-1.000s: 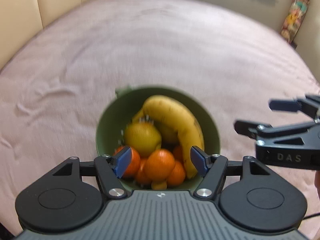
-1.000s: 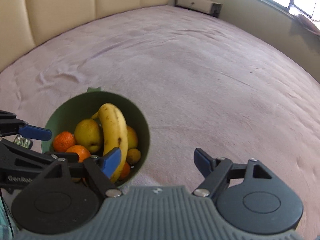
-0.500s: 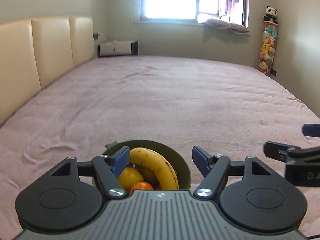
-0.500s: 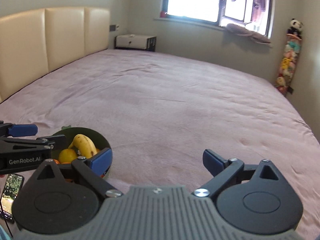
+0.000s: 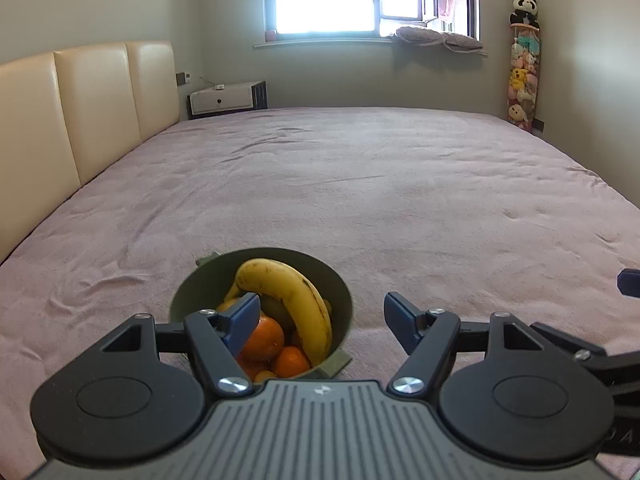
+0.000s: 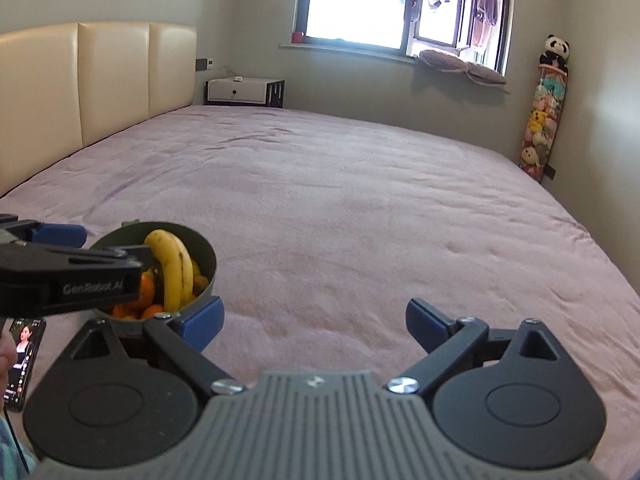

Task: Organize fruits

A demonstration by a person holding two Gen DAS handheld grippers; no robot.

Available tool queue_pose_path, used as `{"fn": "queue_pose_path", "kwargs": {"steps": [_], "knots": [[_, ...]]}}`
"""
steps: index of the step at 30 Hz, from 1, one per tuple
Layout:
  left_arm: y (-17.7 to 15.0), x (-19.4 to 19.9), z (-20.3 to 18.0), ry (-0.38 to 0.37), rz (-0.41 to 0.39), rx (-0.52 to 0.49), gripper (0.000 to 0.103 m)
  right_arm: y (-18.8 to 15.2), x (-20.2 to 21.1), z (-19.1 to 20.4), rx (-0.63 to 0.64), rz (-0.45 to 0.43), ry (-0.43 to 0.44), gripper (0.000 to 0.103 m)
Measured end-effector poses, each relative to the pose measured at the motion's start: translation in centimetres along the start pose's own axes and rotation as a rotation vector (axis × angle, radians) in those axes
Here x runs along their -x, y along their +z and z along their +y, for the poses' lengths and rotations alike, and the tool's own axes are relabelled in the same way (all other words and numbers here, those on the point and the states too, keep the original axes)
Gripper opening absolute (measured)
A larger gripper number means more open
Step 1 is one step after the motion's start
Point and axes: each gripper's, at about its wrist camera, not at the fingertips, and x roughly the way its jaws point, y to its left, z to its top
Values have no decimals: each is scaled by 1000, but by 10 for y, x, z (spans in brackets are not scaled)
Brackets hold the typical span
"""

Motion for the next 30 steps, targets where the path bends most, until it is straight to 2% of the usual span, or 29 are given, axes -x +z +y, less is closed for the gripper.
{"fn": "queue_pose_path", "kwargs": {"steps": [8,30], "knots": [[-11,-4,-11,-14,58,-14,84,-16,1,-9,-29,20,-26,95],[-9,-1,-10,-15,69,-11,84,-18,-3,-15,-53,31,-30,96]]}}
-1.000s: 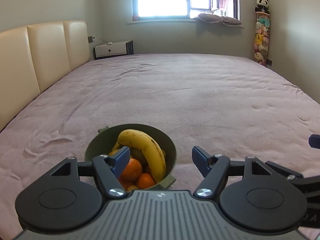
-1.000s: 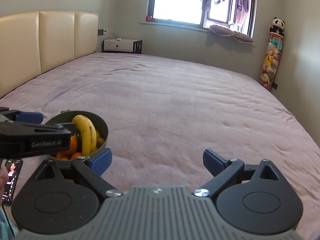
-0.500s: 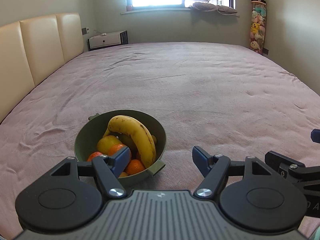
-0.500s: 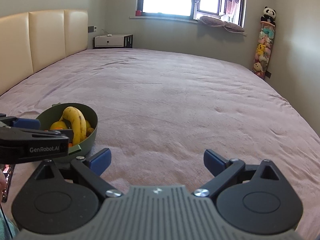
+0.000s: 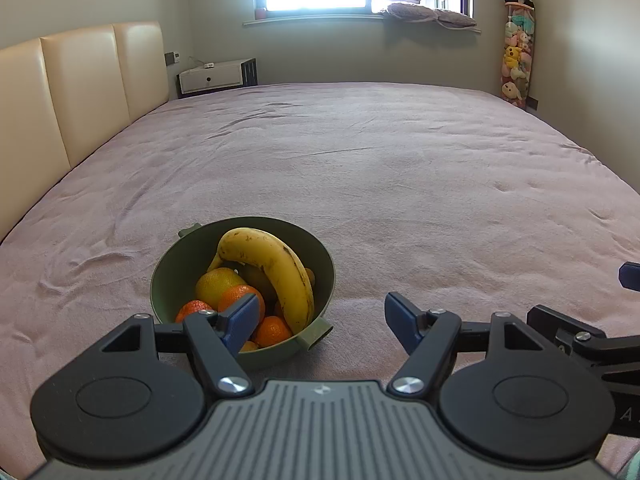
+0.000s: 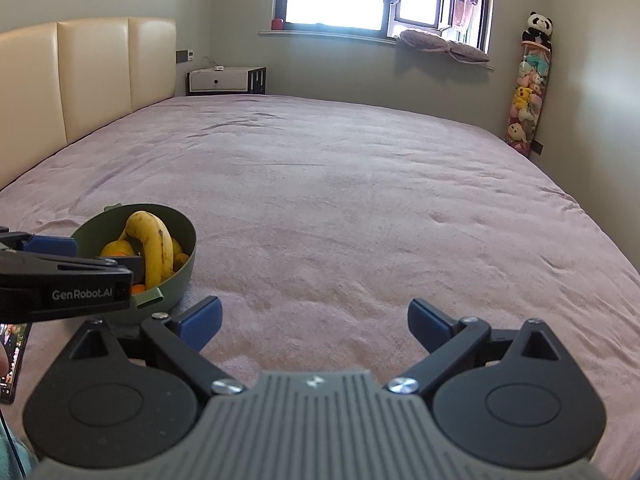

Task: Organize fruits

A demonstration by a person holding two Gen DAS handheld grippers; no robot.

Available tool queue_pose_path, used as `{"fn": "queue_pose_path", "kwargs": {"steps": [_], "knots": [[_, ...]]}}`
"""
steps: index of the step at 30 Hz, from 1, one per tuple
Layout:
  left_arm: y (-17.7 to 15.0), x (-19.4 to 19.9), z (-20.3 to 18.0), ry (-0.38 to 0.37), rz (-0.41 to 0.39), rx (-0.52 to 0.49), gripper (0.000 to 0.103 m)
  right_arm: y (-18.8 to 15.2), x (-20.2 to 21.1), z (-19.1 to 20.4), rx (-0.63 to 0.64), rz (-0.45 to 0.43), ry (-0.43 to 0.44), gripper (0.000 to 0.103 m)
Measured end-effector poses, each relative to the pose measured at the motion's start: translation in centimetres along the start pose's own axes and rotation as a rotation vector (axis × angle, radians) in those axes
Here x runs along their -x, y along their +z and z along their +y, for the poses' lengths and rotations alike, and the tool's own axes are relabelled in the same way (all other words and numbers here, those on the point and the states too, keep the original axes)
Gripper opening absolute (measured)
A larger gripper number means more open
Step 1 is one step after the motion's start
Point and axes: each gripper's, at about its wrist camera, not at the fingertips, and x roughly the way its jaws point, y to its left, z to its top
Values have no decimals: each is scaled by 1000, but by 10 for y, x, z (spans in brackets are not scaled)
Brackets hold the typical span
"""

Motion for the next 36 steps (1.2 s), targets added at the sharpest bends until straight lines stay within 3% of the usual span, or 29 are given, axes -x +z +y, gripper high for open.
{"fn": "queue_pose_path", "kwargs": {"steps": [36], "knots": [[1,1,0,-1,7,8,84,0,-5,-1,-9,14,9,96]]}}
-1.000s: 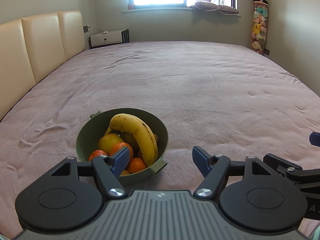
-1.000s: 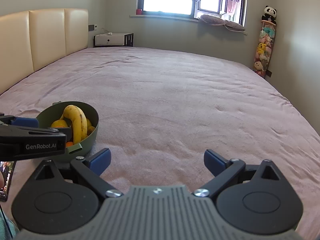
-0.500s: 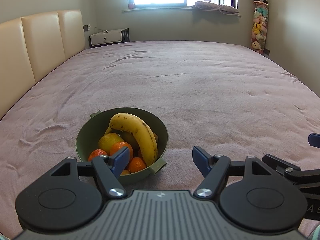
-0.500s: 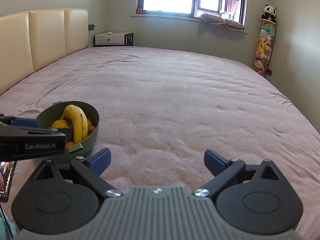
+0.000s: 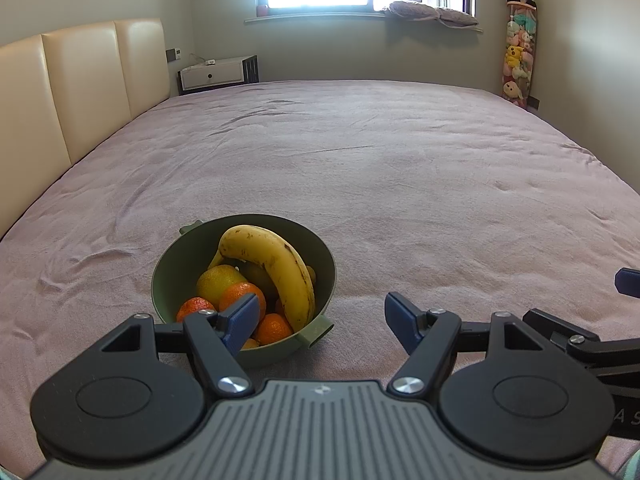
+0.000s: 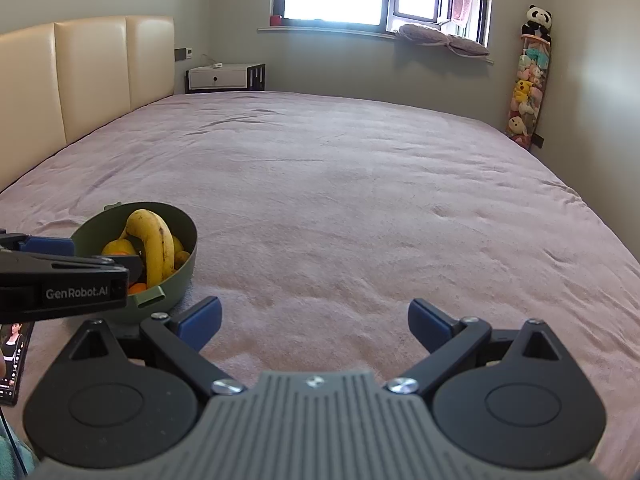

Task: Organize fruits

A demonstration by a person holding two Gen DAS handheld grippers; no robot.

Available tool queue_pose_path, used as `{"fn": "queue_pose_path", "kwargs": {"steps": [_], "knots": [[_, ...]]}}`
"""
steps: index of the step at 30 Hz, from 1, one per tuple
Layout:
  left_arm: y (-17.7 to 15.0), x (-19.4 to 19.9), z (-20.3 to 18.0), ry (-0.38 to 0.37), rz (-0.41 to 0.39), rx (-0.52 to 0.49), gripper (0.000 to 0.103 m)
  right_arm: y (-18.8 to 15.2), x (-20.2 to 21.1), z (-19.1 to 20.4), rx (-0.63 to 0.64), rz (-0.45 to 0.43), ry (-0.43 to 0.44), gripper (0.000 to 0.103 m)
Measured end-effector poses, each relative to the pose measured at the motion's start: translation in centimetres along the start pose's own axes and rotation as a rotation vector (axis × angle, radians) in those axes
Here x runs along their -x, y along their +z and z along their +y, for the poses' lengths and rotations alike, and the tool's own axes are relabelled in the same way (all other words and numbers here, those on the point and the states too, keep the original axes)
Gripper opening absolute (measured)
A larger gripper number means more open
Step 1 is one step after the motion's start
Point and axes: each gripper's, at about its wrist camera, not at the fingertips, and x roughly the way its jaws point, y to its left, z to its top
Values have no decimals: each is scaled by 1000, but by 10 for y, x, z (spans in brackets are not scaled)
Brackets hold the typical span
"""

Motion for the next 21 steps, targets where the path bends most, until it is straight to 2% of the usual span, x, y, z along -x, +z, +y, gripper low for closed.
{"fn": "queue_pose_path", "kwargs": {"steps": [21], "knots": [[1,-3,1,-1,18,8,84,2,-4,-4,-4,13,9,98]]}}
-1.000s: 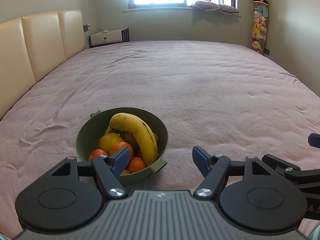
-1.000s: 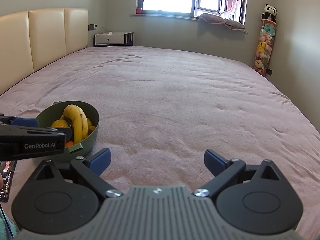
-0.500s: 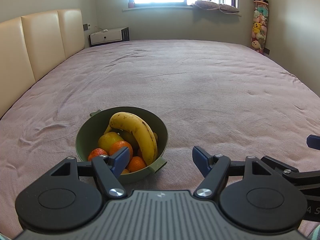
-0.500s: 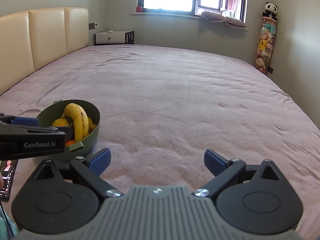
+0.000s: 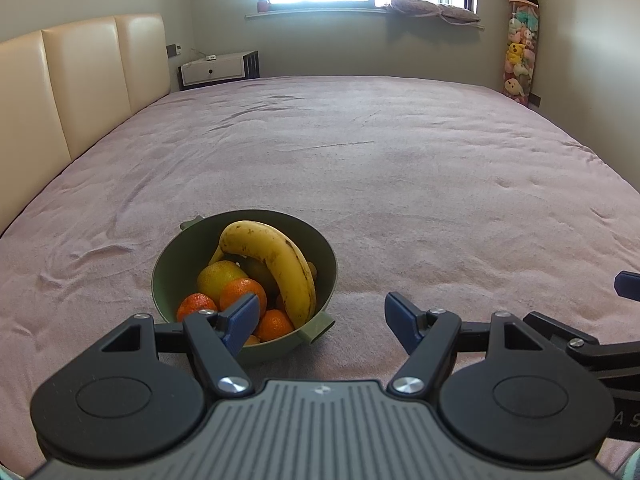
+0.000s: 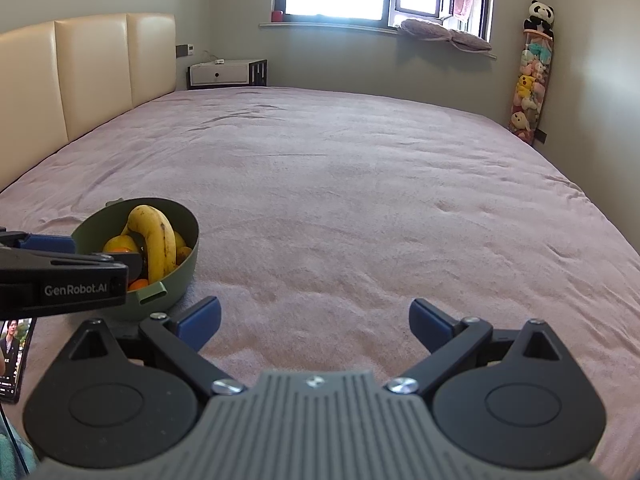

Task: Organize fruits

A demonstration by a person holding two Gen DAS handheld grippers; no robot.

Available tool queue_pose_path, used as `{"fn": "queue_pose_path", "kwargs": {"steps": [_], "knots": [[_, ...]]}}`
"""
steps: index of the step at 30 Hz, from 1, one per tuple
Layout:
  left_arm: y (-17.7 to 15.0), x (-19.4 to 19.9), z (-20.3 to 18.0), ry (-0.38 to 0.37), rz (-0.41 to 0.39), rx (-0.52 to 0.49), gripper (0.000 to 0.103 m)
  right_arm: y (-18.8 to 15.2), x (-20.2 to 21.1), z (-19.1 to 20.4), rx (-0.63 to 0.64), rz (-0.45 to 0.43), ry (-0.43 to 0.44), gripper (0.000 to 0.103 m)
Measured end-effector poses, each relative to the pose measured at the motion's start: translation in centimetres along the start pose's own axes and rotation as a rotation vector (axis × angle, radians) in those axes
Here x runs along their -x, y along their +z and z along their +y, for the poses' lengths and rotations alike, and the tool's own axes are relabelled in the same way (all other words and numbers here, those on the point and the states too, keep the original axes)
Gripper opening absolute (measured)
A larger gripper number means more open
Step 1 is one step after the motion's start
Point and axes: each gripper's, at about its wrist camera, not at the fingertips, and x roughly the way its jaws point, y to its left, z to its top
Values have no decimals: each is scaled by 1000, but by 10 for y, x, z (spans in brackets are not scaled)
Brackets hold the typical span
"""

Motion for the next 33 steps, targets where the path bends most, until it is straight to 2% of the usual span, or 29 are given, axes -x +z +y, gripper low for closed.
{"fn": "queue_pose_path", "kwargs": {"steps": [33], "knots": [[-1,-6,4,-1,32,16,84,-3,-9,-1,15,28,9,99]]}}
